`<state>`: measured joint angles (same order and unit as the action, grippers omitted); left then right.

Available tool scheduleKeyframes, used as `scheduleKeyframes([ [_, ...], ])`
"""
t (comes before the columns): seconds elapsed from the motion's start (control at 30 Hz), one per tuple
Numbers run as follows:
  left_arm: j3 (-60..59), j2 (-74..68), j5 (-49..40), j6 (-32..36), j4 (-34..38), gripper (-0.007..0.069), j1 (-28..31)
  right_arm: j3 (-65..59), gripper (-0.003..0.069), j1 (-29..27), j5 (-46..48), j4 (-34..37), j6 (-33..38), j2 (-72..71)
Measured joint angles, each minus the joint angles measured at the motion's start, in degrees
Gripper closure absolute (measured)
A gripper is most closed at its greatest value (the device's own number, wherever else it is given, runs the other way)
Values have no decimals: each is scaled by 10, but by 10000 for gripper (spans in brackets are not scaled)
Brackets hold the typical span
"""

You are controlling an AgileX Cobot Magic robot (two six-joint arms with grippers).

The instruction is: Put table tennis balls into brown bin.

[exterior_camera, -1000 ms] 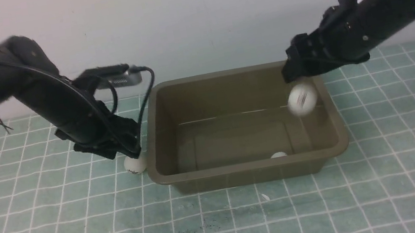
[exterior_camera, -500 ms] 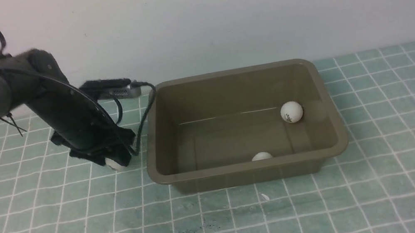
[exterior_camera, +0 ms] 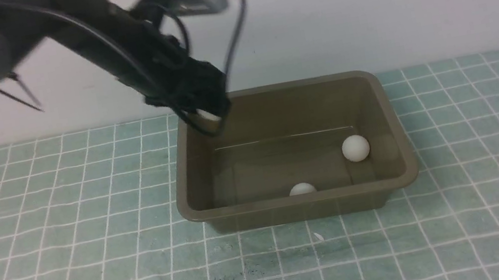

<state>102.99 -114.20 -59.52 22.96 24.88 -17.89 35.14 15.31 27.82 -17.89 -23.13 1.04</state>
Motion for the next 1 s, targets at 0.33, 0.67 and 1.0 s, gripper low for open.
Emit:
scheduleKeyframes([
  [0.33,40,-8,-31,-95,-64,144,-37,-41,672,0,-47,-79,-105,18],
  [0.67,-4,272,-35,-139,-116,629,-37,-41,672,0,-42,-84,-106,18],
  [1.0,-314,600,174,-139,-120,629,-37,-41,672,0,-42,-84,-106,18],
])
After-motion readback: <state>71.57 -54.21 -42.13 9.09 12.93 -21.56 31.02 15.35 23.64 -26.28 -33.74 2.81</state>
